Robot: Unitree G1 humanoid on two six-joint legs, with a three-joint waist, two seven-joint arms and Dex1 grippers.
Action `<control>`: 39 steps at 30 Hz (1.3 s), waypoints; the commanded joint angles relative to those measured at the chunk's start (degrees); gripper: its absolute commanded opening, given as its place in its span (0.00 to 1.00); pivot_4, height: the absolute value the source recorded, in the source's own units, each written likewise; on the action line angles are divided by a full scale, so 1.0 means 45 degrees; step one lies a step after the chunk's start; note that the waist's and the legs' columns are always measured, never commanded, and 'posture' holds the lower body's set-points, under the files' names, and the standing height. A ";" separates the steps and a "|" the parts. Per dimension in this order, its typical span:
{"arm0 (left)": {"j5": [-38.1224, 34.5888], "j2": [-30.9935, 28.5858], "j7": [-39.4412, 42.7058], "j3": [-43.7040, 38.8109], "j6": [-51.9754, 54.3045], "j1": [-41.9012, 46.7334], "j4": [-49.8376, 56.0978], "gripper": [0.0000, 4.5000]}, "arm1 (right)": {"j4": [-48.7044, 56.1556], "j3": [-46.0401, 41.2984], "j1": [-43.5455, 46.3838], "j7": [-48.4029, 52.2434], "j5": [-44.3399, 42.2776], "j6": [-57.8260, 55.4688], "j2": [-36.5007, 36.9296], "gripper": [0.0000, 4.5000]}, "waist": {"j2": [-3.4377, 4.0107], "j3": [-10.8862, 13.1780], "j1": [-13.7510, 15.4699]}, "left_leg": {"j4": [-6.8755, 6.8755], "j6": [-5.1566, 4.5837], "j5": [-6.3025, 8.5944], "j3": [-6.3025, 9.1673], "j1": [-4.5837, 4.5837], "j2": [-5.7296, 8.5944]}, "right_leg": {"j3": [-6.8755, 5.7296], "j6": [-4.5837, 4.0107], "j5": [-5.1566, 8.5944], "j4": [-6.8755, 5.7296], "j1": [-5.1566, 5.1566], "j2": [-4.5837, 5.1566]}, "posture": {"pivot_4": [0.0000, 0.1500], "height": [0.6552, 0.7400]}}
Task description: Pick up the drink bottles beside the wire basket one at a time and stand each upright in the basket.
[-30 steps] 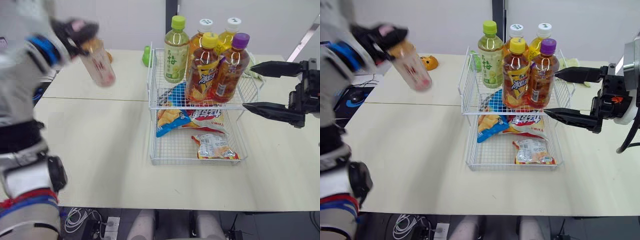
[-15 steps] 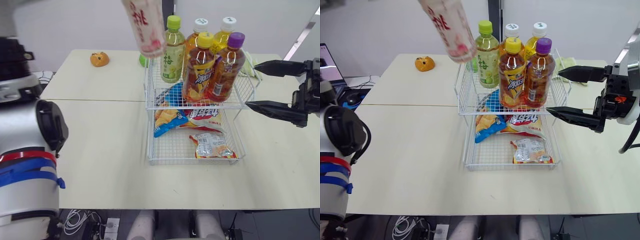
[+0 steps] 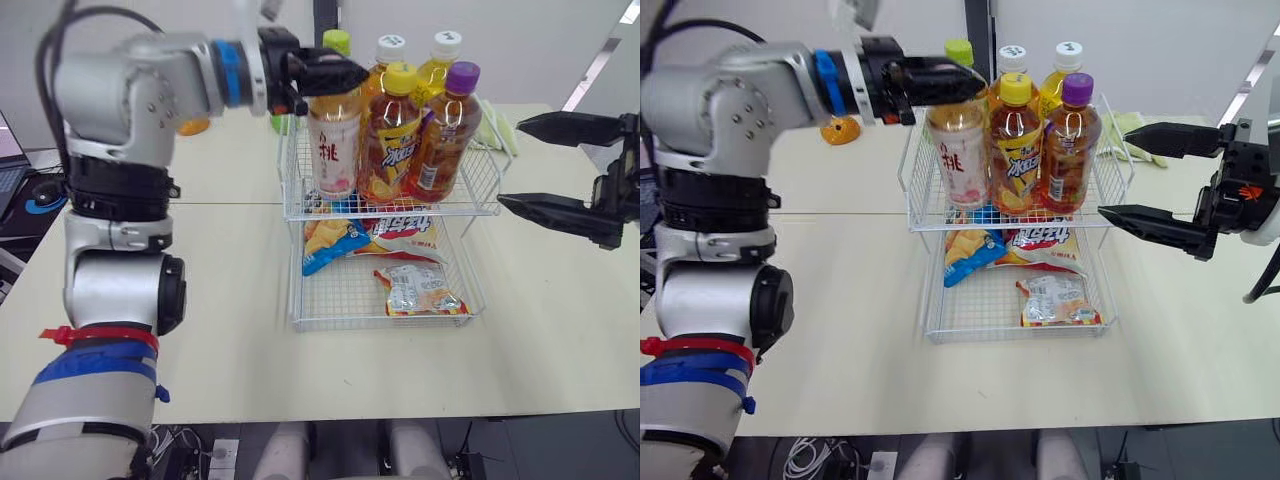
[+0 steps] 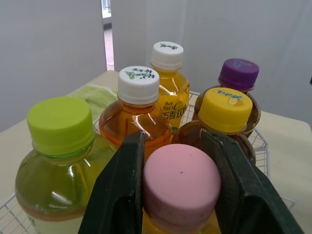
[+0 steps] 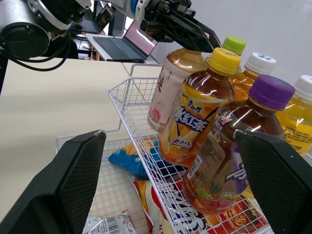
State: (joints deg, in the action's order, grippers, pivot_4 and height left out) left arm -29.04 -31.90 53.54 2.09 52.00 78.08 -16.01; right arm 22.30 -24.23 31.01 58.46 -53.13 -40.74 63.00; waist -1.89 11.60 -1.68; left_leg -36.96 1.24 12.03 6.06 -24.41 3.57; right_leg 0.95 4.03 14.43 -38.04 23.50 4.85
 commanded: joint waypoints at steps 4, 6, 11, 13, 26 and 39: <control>-0.0327 -0.0011 0.0584 -0.0295 -0.0338 -0.0346 0.1018 0.31 | 0.0129 -0.0607 0.0152 -0.0039 -0.0281 -0.0065 0.0335 1.00 | 0.0006 -0.0004 0.0010 | 0.0000 0.0000 0.0000 0.0003 0.0002 -0.0001 | -0.0005 0.0000 0.0000 -0.0003 -0.0002 0.0000 | 1.00 1.00; -0.0312 -0.0038 0.0717 -0.0351 -0.0316 -0.0224 0.0809 0.31 | 0.0153 -0.0656 0.0128 -0.0052 -0.0318 -0.0123 0.0363 1.00 | 0.0006 -0.0004 0.0011 | -0.0003 -0.0001 0.0000 0.0001 0.0005 0.0001 | -0.0005 0.0001 0.0000 -0.0002 -0.0009 0.0001 | 1.00 1.00; 0.0015 -0.0181 0.0849 -0.0470 -0.0485 0.0446 -0.0344 0.31 | 0.0096 -0.0672 0.0181 -0.0034 -0.0283 -0.0191 0.0397 1.00 | 0.0006 -0.0003 0.0010 | -0.0005 -0.0002 -0.0001 0.0000 0.0005 0.0001 | -0.0011 0.0001 0.0000 -0.0006 -0.0011 -0.0001 | 1.00 1.00; -0.0048 -0.0285 0.1057 -0.0586 -0.0518 0.0693 -0.0721 0.47 | 0.0058 -0.0674 0.0183 -0.0024 -0.0241 -0.0183 0.0402 1.00 | 0.0006 -0.0003 0.0008 | -0.0005 -0.0002 -0.0001 -0.0001 0.0005 0.0002 | -0.0011 0.0002 0.0000 -0.0006 -0.0010 -0.0001 | 1.00 1.00; -0.1415 -0.2608 0.2646 -0.2016 0.0936 0.1556 -0.0477 1.00 | -0.0387 -0.0618 0.0561 -0.0027 -0.0031 0.0042 0.0541 1.00 | 0.0008 -0.0003 -0.0041 | -0.0002 -0.0002 0.0000 -0.0001 0.0010 -0.0004 | -0.0008 0.0002 0.0001 -0.0012 -0.0004 -0.0005 | 1.00 1.00; -0.0075 -0.4902 -0.1032 -0.5288 -0.1037 -0.4606 0.3051 1.00 | -0.1390 -0.0315 0.0824 -0.0451 0.1069 0.0939 0.0201 1.00 | 0.0016 -0.0008 -0.0041 | 0.0003 -0.0001 0.0000 -0.0006 0.0018 -0.0011 | 0.0008 -0.0002 -0.0002 -0.0009 -0.0002 0.0001 | 1.00 1.00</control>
State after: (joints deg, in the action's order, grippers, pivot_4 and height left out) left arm -31.35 -52.72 52.37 -18.59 50.20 58.77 -5.66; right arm 16.94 -24.27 33.16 58.17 -50.31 -39.15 63.86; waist -1.81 11.56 -1.86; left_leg -36.94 1.23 12.03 6.01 -24.31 3.52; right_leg 1.00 4.02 14.42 -38.09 23.49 4.86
